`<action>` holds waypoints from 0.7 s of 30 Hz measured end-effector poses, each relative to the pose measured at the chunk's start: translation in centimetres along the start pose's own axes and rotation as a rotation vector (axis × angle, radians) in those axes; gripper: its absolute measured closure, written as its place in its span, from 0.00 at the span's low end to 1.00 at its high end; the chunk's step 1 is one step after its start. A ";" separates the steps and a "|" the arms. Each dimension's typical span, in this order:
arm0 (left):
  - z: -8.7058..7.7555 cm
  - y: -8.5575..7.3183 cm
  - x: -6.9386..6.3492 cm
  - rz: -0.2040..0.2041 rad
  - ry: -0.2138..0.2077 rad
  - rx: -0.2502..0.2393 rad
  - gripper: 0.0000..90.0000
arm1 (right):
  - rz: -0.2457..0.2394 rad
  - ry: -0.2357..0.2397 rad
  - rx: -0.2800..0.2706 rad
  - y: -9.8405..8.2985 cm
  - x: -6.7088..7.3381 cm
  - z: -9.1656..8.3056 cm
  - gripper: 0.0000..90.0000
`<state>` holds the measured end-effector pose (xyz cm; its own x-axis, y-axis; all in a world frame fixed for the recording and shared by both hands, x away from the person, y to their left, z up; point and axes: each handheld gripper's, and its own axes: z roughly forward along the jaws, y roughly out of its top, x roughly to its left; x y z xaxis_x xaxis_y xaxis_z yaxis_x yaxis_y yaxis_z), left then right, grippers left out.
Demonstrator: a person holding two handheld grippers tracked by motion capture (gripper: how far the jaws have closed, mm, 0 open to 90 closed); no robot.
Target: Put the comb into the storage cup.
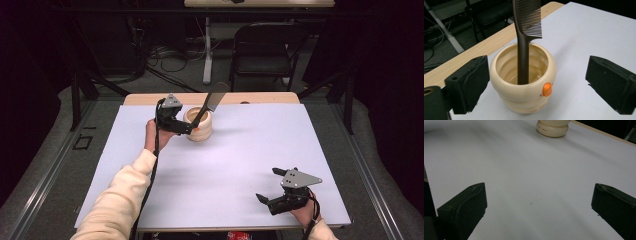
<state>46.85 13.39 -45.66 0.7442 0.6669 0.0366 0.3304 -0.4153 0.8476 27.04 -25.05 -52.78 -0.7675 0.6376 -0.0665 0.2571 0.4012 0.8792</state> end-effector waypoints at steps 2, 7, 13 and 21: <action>-0.2 -0.1 -0.1 0.000 0.000 0.010 0.03 | 0.001 0.000 -0.001 0.0 0.0 0.0 0.00; -0.9 -0.4 -0.3 0.006 0.013 0.024 0.01 | 0.003 0.000 0.000 0.0 0.0 0.0 0.00; -1.6 -0.9 -0.6 0.008 0.021 0.028 0.00 | 0.001 -0.002 0.002 0.0 0.0 0.0 0.00; -2.7 -1.6 -1.0 0.020 0.030 0.038 0.00 | 0.001 -0.003 0.004 0.0 0.0 0.0 0.00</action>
<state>43.98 15.04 -45.57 0.7333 0.6763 0.0692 0.3380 -0.4510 0.8260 27.06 -25.04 -52.80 -0.7653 0.6402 -0.0667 0.2604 0.4027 0.8775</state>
